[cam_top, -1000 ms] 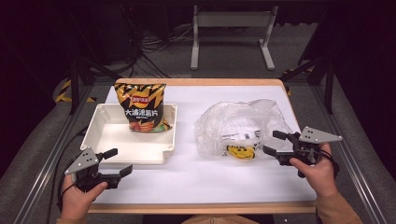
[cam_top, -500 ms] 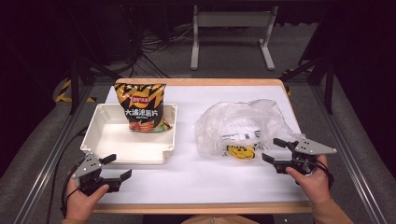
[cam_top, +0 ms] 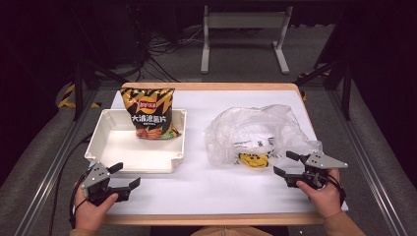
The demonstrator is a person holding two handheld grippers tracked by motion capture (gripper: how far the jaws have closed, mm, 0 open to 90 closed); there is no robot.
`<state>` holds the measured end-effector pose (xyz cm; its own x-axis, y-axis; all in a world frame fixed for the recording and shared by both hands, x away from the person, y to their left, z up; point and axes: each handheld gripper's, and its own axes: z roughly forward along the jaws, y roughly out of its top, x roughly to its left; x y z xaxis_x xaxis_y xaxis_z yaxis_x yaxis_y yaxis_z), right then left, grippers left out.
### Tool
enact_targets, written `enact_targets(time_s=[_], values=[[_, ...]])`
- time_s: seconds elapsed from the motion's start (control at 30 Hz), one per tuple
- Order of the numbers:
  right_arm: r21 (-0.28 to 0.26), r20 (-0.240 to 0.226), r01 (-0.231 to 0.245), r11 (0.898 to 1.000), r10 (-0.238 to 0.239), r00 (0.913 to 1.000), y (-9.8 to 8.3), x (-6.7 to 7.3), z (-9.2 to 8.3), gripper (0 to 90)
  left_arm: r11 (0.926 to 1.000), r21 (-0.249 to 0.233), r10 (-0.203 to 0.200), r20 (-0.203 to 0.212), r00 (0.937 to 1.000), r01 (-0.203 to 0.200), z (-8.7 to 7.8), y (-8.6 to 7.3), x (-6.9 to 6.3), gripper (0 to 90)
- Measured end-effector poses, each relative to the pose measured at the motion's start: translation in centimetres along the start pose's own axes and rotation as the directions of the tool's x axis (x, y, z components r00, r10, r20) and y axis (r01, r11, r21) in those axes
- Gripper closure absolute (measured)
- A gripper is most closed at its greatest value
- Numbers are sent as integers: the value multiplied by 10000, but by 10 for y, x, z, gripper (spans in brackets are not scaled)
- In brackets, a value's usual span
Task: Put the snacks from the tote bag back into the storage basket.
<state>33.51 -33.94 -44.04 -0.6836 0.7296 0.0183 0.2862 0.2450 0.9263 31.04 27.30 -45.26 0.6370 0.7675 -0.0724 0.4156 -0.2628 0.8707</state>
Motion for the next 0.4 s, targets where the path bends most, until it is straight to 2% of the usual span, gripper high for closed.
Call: enact_targets(time_s=[0.2,0.4], values=[[65,-1,73,10000,-73,10000,0,1,0,213,9998,123,181,-59,9998,-181,2,0,-1,129],[100,-15,110,9999,-110,9999,0,2,1,213,9998,62,176,4,9998,-176,3,0,-1,123]])
